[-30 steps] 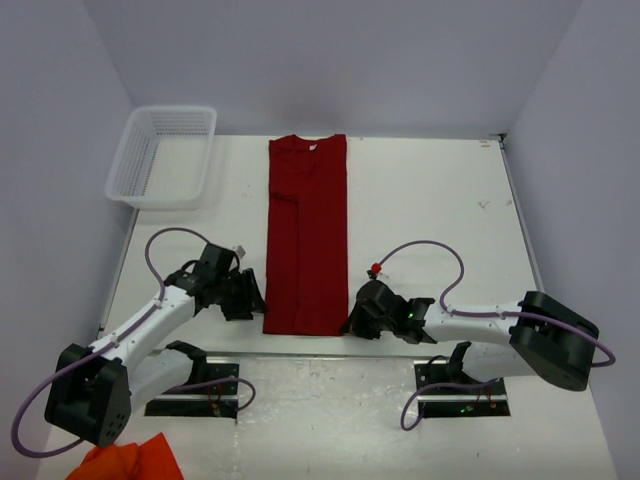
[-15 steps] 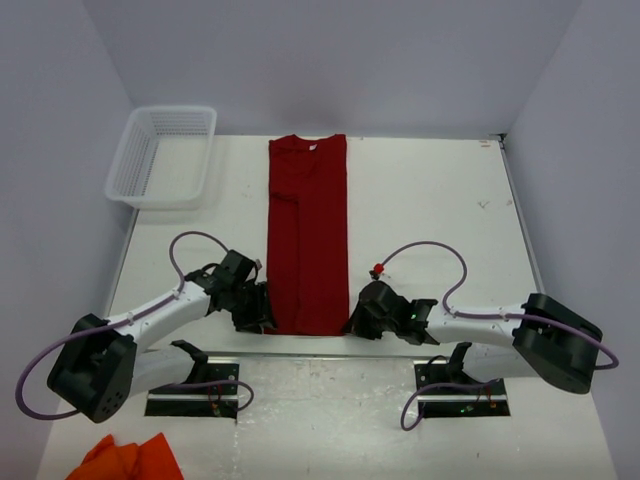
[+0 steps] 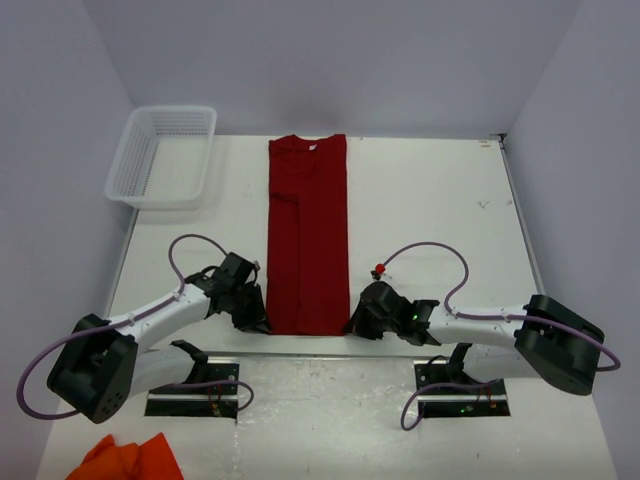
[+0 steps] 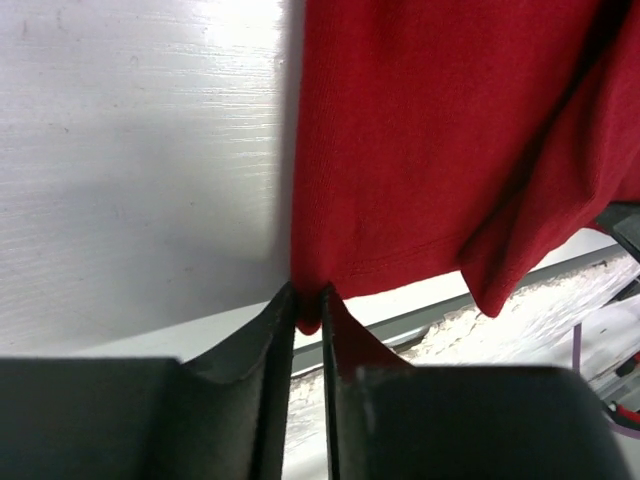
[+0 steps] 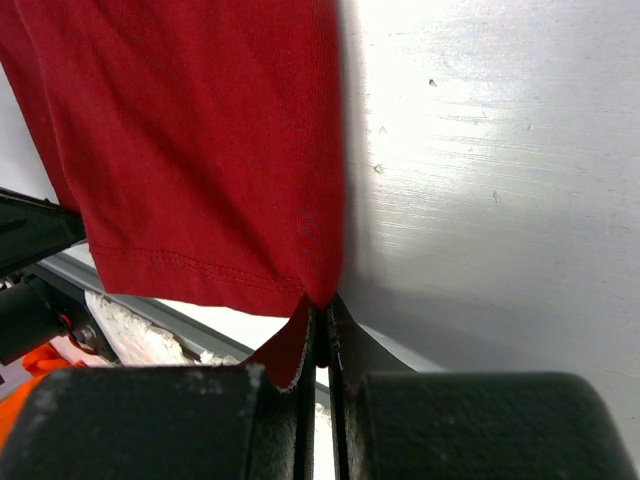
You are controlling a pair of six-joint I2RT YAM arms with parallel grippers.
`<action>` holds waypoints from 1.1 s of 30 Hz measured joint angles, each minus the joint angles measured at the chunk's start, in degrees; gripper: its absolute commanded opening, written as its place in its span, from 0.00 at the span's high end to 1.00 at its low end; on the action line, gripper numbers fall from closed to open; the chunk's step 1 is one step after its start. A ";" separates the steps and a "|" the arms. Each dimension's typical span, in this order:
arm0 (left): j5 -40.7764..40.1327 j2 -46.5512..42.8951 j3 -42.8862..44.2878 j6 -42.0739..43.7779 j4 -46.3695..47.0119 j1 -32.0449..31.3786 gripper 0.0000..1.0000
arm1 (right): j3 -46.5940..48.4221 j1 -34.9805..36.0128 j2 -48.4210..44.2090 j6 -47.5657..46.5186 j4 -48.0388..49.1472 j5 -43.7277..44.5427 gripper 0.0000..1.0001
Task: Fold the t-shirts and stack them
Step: Grab the bottom of the folded rectangular tshirt with both arms
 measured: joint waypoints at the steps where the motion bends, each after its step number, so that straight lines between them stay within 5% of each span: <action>1: 0.09 -0.07 -0.22 -0.04 0.17 0.00 0.97 | 0.00 0.00 0.00 0.00 0.02 0.00 1.00; 33: -1.36 -11.23 -2.14 -4.35 -5.55 2.21 1.00 | 0.35 0.02 -2.36 2.51 -5.27 4.11 1.00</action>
